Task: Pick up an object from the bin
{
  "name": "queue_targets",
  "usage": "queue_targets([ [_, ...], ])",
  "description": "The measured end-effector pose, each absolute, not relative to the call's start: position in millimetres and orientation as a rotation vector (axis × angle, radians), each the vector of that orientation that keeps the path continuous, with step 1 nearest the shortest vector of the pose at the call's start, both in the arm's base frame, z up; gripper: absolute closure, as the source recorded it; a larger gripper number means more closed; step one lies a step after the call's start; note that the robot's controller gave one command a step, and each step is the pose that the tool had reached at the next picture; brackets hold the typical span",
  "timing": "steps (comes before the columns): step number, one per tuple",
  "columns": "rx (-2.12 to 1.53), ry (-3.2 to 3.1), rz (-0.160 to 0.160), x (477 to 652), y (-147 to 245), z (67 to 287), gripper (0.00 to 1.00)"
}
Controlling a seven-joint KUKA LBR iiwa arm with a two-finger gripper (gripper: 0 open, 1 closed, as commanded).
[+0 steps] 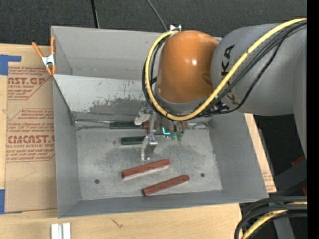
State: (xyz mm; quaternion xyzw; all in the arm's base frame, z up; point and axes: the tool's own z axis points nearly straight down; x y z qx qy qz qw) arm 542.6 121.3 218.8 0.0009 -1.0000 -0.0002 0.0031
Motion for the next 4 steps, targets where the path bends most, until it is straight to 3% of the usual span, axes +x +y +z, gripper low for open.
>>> queue_targets([
  [1,0.001,-3.143,-0.002,544.3,121,223,0.00],
  [2,-0.013,-3.149,-0.004,526.2,113,175,0.00],
  [3,-0.074,-3.146,-0.004,534.2,77,106,0.00],
  [4,0.464,-3.144,0.004,513.1,101,81,1.00],
])
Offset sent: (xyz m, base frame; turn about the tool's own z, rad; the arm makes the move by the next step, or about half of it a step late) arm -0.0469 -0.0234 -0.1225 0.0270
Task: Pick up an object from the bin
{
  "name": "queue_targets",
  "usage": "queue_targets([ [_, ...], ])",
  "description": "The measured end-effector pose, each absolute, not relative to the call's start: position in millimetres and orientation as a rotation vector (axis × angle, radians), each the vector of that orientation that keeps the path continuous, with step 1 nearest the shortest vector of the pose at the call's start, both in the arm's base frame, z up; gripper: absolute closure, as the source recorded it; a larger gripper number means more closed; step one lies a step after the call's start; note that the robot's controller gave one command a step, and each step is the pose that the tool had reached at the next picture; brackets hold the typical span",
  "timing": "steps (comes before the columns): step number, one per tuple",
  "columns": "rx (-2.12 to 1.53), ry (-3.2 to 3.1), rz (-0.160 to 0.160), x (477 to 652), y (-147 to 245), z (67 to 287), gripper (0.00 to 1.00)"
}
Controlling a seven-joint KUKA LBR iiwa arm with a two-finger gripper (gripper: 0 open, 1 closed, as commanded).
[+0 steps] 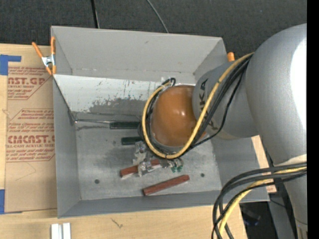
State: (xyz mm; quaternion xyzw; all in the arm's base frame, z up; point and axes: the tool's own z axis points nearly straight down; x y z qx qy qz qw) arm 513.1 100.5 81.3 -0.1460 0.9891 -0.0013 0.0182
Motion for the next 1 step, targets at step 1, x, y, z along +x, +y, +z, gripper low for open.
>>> queue_targets([
  [1,-0.453,3.072,-0.004,513.0,100.6,81.3,1.00],
])
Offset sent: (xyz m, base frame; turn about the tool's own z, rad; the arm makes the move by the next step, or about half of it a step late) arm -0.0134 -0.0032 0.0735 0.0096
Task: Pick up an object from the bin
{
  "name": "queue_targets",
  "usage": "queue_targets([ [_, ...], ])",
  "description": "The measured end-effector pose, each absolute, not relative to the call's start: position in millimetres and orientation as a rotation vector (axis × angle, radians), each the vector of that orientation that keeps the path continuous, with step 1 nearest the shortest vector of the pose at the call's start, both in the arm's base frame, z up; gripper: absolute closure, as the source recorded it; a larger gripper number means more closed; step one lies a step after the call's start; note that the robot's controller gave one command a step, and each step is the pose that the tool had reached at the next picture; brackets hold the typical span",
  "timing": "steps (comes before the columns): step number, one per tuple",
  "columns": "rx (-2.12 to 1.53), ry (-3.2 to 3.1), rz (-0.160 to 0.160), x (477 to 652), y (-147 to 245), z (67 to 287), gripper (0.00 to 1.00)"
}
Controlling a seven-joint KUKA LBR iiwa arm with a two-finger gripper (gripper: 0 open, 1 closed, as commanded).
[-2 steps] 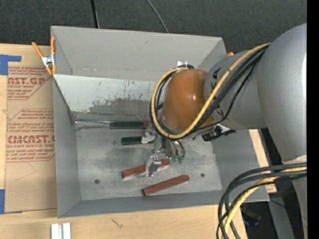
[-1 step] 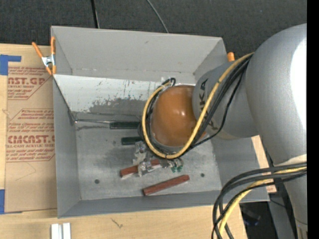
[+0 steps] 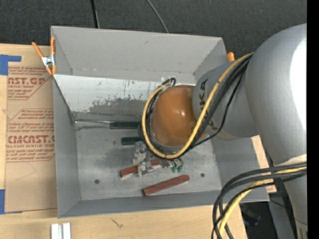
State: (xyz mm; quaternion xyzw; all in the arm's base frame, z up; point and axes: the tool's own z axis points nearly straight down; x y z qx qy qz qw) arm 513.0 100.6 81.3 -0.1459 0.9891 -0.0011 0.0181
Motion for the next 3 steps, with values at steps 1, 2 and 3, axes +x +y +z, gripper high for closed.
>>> queue_targets([
  [1,-0.444,3.109,0.001,499.5,98,155,0.00],
  [2,-0.444,3.108,0.001,500.0,98,155,0.00],
  [3,-0.423,3.113,0.002,493.7,104,81,1.00],
])
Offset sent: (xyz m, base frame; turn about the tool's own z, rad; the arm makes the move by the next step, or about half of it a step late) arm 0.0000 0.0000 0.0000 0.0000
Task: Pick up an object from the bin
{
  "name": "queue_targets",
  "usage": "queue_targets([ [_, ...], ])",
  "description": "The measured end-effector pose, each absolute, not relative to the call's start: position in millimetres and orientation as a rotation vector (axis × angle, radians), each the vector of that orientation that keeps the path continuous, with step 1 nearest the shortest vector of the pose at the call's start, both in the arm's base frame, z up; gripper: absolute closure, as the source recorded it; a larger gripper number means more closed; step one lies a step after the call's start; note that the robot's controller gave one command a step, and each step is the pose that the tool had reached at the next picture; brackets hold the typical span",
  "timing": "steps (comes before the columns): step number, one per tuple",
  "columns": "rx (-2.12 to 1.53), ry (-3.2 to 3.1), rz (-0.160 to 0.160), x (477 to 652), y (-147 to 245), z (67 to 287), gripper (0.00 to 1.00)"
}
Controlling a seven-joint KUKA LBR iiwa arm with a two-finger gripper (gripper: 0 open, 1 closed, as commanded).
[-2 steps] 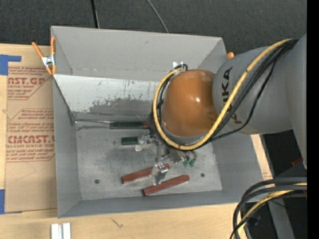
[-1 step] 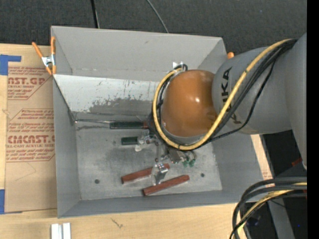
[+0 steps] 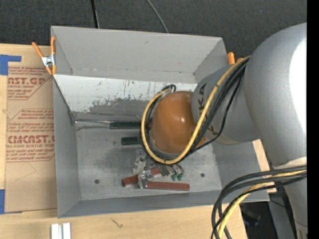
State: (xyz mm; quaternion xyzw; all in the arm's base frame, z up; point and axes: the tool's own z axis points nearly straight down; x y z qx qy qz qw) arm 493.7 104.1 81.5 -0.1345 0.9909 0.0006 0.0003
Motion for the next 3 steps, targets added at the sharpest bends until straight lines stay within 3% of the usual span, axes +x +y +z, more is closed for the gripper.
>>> queue_targets([
  [1,-0.423,3.113,0.002,493.7,104,81,1.00],
  [2,-0.565,3.102,0.015,511.9,95,85,1.00],
  [3,-0.591,3.086,0.001,483.5,118,290,1.00],
])
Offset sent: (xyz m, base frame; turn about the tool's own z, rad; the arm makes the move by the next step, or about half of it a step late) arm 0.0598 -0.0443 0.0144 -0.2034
